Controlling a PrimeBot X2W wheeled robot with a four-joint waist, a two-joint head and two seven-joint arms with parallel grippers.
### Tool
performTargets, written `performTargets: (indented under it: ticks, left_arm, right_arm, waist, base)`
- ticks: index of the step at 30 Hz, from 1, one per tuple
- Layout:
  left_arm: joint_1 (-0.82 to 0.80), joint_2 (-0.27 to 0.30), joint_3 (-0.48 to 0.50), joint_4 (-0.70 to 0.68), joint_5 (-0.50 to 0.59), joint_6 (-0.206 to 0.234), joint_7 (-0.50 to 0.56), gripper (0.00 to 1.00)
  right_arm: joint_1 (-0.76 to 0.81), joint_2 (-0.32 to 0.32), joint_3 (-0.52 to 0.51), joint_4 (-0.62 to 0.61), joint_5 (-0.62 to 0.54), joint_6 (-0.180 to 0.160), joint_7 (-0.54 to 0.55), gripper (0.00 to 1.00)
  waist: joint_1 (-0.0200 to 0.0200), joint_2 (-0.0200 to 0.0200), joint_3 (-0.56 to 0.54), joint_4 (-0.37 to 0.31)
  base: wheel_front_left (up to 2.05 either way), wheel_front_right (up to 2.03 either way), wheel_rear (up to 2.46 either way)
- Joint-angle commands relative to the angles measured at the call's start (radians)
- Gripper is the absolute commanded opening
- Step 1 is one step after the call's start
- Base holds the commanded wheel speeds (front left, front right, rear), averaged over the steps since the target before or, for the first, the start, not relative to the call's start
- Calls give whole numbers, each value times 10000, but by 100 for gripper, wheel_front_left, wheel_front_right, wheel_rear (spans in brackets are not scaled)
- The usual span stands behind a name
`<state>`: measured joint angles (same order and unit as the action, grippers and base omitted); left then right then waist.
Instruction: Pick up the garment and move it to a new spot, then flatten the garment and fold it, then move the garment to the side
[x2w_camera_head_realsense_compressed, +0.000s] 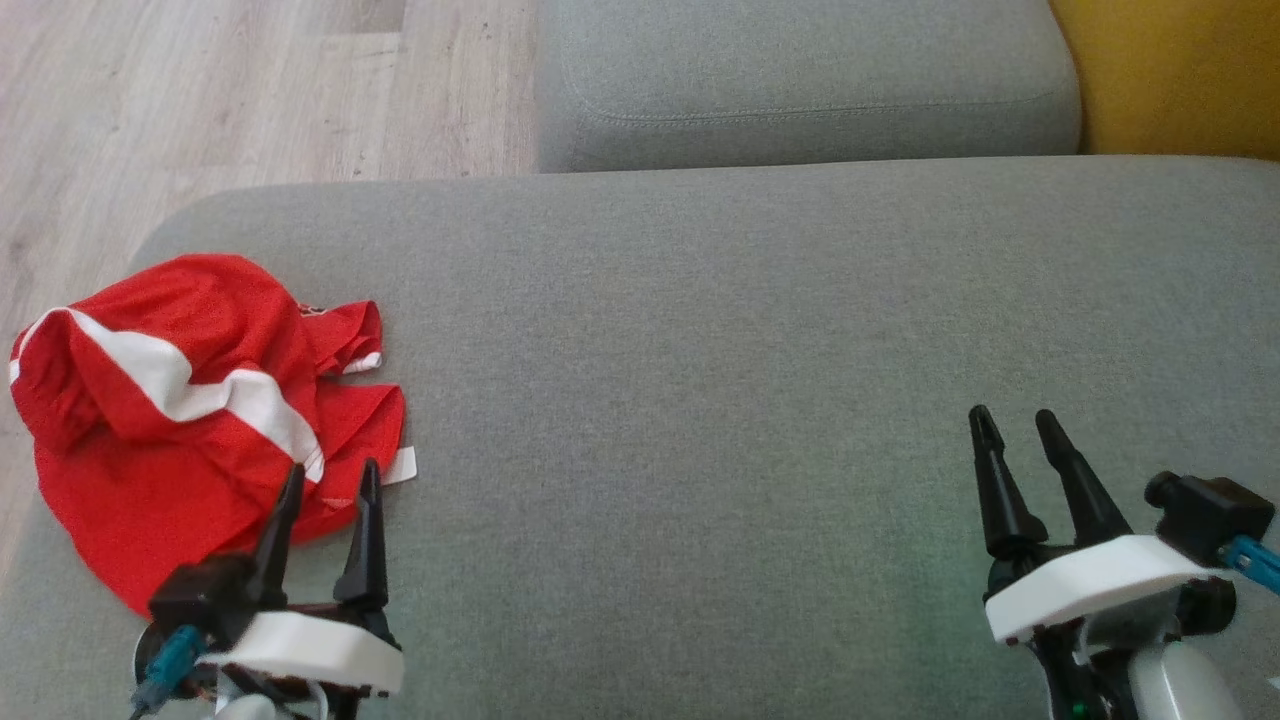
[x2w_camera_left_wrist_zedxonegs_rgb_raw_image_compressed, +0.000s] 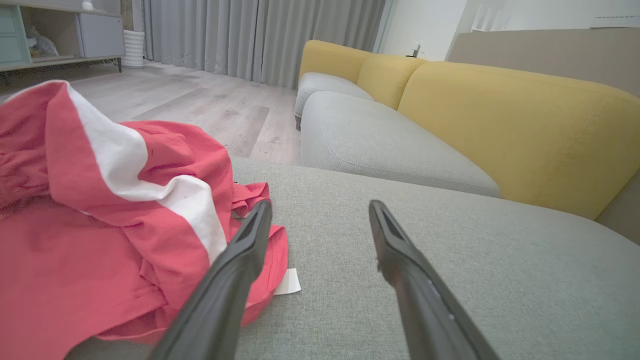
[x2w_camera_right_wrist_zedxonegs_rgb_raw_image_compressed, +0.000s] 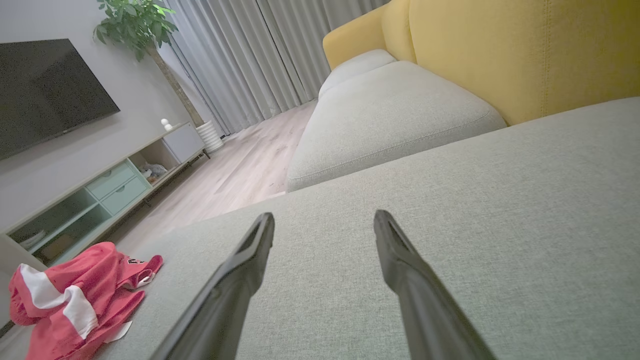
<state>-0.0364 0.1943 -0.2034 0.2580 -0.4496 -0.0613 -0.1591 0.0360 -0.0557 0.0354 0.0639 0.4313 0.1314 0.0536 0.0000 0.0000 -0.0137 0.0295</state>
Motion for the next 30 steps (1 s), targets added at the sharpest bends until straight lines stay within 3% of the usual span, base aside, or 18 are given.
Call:
performTargets:
  ticks: [1,16,30]
  left_arm:
    - [-642,252,137,-242,338,55,-153,100]
    - [-807,429,-168,482,2042,206,-658,100]
    - [-909,442,-280,1074,2989,326,-1023,100]
  right_arm:
    - [-125,-40,247,-476,-335,-6,51,100]
    - [114,48,328,-879,-2279,-7,250,100]
    - [195,53,392,-1153,-3460,-7,136,100]
  waist:
    - [0,0,-3,1]
    - [0,0,-33,54]
    - [0,0,-69,100]
  base:
    - [0,0,0]
    - [0,0,0]
    - [0,0,0]
